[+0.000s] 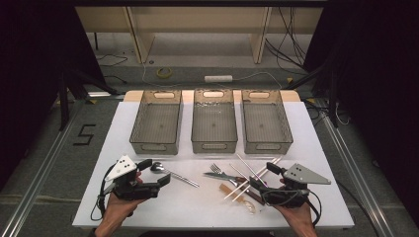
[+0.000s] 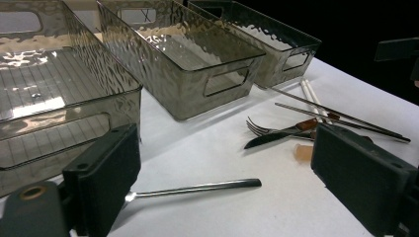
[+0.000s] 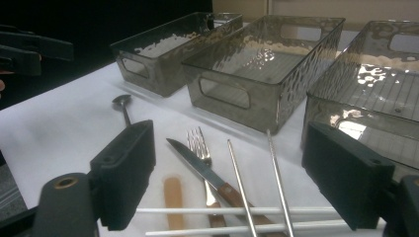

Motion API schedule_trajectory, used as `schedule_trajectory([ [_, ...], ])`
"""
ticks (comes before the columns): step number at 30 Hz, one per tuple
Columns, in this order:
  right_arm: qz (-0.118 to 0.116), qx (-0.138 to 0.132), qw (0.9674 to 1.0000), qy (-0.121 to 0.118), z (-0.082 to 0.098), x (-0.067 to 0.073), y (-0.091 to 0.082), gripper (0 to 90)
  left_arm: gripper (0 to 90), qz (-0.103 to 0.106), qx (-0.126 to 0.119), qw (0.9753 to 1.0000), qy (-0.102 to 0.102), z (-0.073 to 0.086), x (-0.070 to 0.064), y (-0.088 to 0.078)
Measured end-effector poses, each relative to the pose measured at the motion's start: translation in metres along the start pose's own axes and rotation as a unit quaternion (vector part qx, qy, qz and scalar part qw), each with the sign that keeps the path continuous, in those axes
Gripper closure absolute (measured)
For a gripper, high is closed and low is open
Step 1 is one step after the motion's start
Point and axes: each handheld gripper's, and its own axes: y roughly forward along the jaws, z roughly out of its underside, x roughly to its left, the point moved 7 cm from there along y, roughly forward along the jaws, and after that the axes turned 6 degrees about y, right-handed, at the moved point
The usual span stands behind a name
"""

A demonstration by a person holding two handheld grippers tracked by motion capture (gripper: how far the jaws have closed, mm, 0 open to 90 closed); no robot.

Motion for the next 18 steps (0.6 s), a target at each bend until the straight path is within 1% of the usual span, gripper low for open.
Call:
schedule_trajectory([
  [7,0.003,0.014,0.9999,0.001,-0.001,-0.005,-0.001,25.7,11.3,0.001,0.001,1.0,-0.001,0.0,0.0,0.0],
  [9,0.003,0.018,0.9998,0.005,-0.002,-0.006,-0.001,25.7,11.3,0.001,0.002,1.0,0.0,0.0,0.0,0.0],
  [12,0.008,0.019,0.9998,0.005,-0.003,-0.009,-0.002,25.7,11.3,0.0,0.002,1.0,0.0,0.0,0.0,0.0],
  [16,0.009,0.021,0.9997,0.005,-0.004,-0.011,-0.002,26.6,11.3,0.0,0.003,1.0,0.001,0.0,0.0,0.0],
  [18,0.008,0.026,0.9996,0.008,-0.004,-0.011,-0.002,26.7,11.3,0.0,0.002,1.0,0.001,0.0,0.0,-0.001],
])
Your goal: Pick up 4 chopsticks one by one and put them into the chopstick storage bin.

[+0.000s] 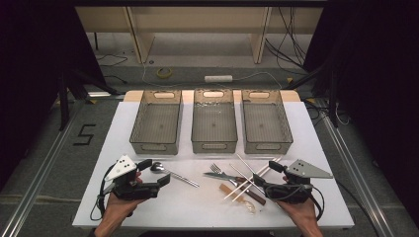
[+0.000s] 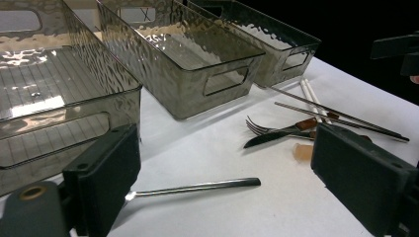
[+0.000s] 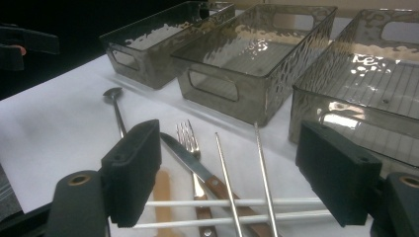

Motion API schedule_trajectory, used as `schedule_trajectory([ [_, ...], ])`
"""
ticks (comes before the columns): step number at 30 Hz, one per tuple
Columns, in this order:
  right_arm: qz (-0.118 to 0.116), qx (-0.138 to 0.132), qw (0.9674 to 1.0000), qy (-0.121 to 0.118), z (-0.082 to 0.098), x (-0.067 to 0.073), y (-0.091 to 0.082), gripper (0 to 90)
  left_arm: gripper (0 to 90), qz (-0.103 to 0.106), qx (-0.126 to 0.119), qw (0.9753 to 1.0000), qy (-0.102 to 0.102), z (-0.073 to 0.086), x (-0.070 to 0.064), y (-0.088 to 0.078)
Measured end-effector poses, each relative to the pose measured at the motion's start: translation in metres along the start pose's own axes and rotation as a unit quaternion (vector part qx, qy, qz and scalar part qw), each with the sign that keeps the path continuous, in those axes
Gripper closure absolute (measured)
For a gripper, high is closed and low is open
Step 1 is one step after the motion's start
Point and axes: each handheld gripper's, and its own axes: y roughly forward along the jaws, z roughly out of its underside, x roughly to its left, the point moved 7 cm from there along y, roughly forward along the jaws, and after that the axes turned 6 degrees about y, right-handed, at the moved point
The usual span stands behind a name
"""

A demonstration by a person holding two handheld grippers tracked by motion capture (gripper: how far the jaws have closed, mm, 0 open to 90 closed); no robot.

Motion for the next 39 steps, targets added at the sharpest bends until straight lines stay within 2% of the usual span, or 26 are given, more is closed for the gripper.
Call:
schedule_trajectory([
  [5,0.001,0.021,0.9997,-0.01,-0.003,-0.003,0.001,27.7,11.3,0.002,0.002,1.0,0.001,0.0,-0.001,0.001],
  [9,0.007,0.068,0.9972,-0.03,-0.008,-0.011,0.002,29.5,11.3,0.001,0.003,1.0,0.004,0.0,-0.001,0.001],
  [13,0.022,0.119,0.9914,-0.049,-0.009,-0.021,0.002,33.0,11.3,0.001,0.003,1.0,0.001,0.001,-0.001,0.001],
  [16,0.022,0.167,0.9846,-0.048,-0.003,-0.032,0.002,37.4,11.3,0.0,0.006,1.0,0.003,0.001,-0.001,0.001],
  [20,0.034,0.205,0.9775,-0.039,0.007,-0.044,0.002,40.1,11.3,0.001,0.007,1.0,0.007,0.001,-0.002,0.001],
  [25,0.043,0.263,0.9634,-0.025,0.026,-0.051,0.004,47.6,11.3,0.002,0.008,1.0,0.005,0.001,-0.002,0.001],
  [28,0.046,0.283,0.9579,-0.019,0.032,-0.053,0.005,52.6,11.3,0.001,0.009,0.9999,0.006,0.001,-0.002,0.001],
  [34,0.046,0.308,0.9503,-0.013,0.046,-0.054,0.01,59.7,11.3,0.0,0.009,0.9999,0.008,0.001,-0.002,0.001],
  [39,0.04,0.319,0.9468,-0.012,0.051,-0.052,0.012,65.4,11.3,0.0,0.011,0.9998,0.014,0.001,-0.003,0.001],
])
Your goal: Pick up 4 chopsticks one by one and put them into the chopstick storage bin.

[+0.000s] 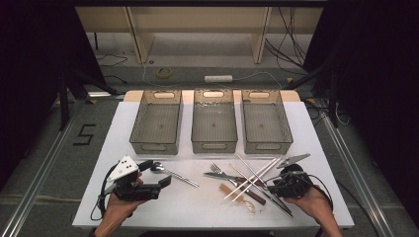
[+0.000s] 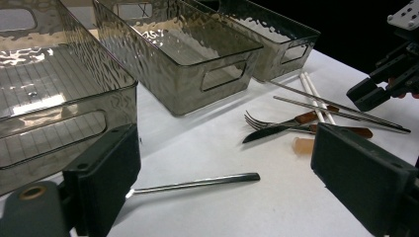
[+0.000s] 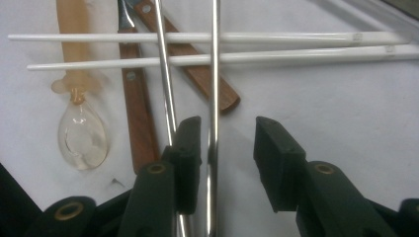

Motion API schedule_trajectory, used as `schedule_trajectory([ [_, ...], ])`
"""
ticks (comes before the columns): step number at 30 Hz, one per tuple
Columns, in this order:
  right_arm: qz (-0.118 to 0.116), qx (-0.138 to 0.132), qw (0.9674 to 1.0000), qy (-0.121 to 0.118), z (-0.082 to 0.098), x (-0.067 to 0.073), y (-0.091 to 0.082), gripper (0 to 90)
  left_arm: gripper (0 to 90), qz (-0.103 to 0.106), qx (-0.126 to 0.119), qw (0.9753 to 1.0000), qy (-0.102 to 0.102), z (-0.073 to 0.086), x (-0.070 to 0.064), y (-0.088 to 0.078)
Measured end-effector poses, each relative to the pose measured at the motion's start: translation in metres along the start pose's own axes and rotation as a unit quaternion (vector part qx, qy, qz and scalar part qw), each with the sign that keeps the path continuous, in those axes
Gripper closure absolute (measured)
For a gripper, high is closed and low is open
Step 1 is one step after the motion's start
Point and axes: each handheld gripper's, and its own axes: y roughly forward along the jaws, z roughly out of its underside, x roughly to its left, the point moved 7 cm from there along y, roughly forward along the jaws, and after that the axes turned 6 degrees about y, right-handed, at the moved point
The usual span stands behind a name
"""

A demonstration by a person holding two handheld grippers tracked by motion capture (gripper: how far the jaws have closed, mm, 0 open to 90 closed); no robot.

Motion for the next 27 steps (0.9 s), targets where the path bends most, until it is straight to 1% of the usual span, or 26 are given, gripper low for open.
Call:
schedule_trajectory([
  [6,-0.003,0.012,0.9999,-0.005,0.002,0.003,0.005,71.2,11.3,0.0,-0.001,1.0,0.0,0.0,0.0,0.0],
  [11,-0.001,0.022,0.9998,-0.005,0.004,0.002,0.01,74.3,11.3,0.001,0.0,1.0,0.001,0.0,-0.001,0.0],
  [14,-0.001,0.028,0.9996,-0.01,0.004,0.002,0.013,76.4,11.4,0.001,0.002,1.0,0.004,0.0,-0.001,0.0],
  [16,0.0,0.032,0.9995,-0.01,0.004,0.002,0.014,78.0,11.4,0.001,0.001,1.0,0.002,0.0,-0.001,0.001],
  [21,0.005,0.033,0.9994,-0.01,0.004,0.0,0.015,84.2,11.4,0.001,0.001,1.0,0.003,0.0,-0.002,0.0],
  [25,0.007,0.029,0.9995,-0.012,0.003,-0.001,0.014,85.1,11.4,0.001,0.003,1.0,0.006,0.0,-0.002,0.0],
  [27,0.008,0.025,0.9995,-0.016,0.003,0.0,0.011,85.4,11.4,0.001,0.0,1.0,0.004,-0.001,-0.002,0.0],
])
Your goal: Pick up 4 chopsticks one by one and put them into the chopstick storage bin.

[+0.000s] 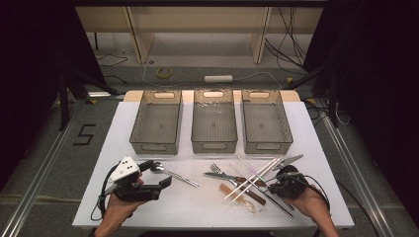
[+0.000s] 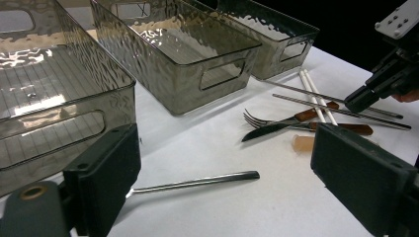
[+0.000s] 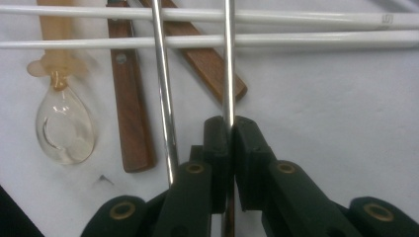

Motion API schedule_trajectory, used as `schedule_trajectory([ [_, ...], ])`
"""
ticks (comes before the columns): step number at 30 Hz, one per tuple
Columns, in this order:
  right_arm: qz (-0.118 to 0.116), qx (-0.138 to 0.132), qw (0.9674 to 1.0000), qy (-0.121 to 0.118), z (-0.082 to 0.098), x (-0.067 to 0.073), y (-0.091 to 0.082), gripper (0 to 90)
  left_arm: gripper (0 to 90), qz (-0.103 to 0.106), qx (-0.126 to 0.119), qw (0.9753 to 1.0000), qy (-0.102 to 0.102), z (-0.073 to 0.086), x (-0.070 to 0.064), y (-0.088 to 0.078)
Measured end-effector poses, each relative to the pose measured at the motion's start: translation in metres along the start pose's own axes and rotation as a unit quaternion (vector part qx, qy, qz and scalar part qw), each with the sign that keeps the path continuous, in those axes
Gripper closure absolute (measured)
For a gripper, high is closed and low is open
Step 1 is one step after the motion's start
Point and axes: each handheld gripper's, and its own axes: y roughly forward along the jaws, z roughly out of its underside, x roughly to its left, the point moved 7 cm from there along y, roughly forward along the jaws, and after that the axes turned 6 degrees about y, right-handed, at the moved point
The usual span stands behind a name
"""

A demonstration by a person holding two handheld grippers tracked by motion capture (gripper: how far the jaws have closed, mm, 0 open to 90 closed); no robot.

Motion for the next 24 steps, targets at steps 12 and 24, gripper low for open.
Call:
schedule_trajectory([
  [12,-0.017,-0.035,0.9982,-0.047,-0.013,0.017,-0.021,85.8,12.0,0.019,0.013,0.9997,0.011,-0.003,-0.004,0.003],
  [24,-0.052,-0.02,0.9891,-0.136,-0.038,0.072,-0.012,85.8,14.0,0.076,0.091,0.9892,0.087,-0.007,-0.03,0.034],
])
